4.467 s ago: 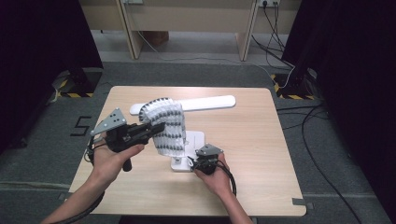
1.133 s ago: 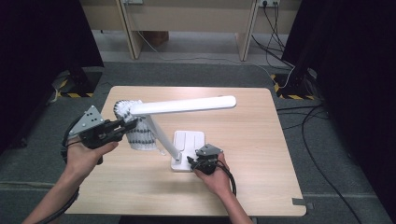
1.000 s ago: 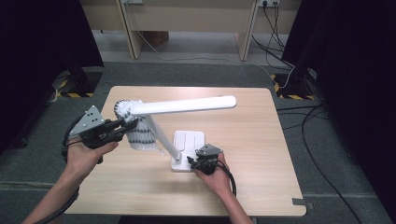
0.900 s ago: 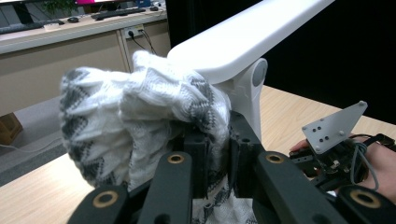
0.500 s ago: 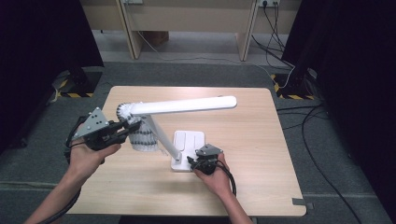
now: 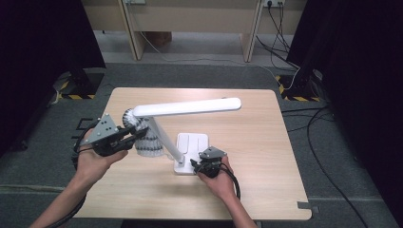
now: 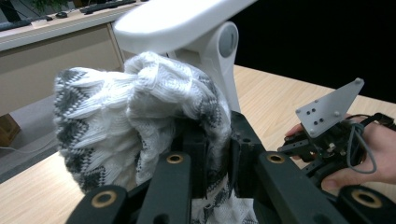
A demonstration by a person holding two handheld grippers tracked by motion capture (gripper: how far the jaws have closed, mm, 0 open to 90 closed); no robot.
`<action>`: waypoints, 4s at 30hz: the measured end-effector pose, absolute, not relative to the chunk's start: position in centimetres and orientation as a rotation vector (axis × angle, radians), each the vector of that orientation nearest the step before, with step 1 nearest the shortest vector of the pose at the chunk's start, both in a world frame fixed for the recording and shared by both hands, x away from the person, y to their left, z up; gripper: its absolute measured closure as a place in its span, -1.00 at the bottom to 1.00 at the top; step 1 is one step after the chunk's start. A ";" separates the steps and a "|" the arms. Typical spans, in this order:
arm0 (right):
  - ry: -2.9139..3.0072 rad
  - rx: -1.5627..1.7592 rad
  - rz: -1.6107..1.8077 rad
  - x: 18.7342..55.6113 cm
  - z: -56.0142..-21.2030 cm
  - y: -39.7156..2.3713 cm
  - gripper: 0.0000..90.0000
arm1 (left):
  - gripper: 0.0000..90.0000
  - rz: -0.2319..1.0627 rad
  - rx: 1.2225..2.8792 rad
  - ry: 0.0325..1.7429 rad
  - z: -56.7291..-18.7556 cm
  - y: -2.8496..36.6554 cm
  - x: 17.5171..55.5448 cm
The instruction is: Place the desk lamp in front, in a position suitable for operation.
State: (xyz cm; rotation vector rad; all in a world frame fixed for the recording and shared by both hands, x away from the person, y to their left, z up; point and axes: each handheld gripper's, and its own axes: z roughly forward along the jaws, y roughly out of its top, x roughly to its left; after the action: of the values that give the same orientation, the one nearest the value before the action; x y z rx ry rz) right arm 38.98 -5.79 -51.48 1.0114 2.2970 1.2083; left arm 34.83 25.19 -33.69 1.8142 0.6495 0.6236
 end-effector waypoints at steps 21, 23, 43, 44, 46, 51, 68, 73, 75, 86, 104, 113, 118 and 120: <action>2.298 1.011 1.207 39.0 -51.5 -5.8 0.21 | 0.76 0.525 1.890 0.690 -38.4 23.5 35.5; 2.298 1.010 1.207 39.0 -51.5 -5.8 0.21 | 0.76 0.514 1.894 0.694 -38.9 23.3 35.7; 2.298 1.010 1.207 39.0 -51.5 -5.8 0.21 | 0.76 0.425 1.942 0.705 -43.8 21.8 36.3; 2.298 1.009 1.207 39.0 -51.5 -5.8 0.21 | 0.76 0.423 1.946 0.706 -44.0 21.8 36.3; 2.298 1.010 1.207 39.0 -51.5 -5.8 0.21 | 0.76 0.414 1.949 0.709 -44.5 21.6 36.4; 2.298 1.010 1.208 39.0 -51.5 -5.8 0.21 | 0.76 0.396 1.963 0.714 -45.4 21.2 36.7; 2.298 1.011 1.208 39.0 -51.5 -5.8 0.21 | 0.76 0.338 2.002 0.708 -47.0 20.7 36.8; 2.297 1.012 1.210 39.0 -51.5 -5.8 0.21 | 0.76 0.306 2.014 0.700 -47.3 20.4 36.2; 2.298 1.011 1.208 39.0 -51.5 -5.8 0.21 | 0.76 0.290 2.020 0.690 -47.3 20.4 35.7; 2.297 1.011 1.208 39.0 -51.5 -5.8 0.21 | 0.76 0.382 1.914 0.685 -43.1 22.1 32.2; 2.296 1.014 1.209 39.0 -51.5 -5.8 0.21 | 0.77 0.502 1.766 0.608 -35.4 24.0 31.4; 2.296 1.011 1.209 39.0 -51.5 -5.7 0.21 | 0.77 0.507 1.738 0.606 -33.5 24.3 32.4; 2.295 1.012 1.210 39.0 -51.5 -5.7 0.21 | 0.77 0.484 1.757 0.613 -34.2 23.6 33.0; 2.295 1.012 1.210 39.0 -51.5 -5.7 0.21 | 0.77 0.469 1.770 0.622 -34.9 23.2 33.1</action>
State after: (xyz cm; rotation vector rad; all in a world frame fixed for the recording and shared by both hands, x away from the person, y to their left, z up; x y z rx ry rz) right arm 38.99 -5.75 -51.49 1.0125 2.2952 1.2098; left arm 33.10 23.24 -34.92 1.7703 0.6219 0.4691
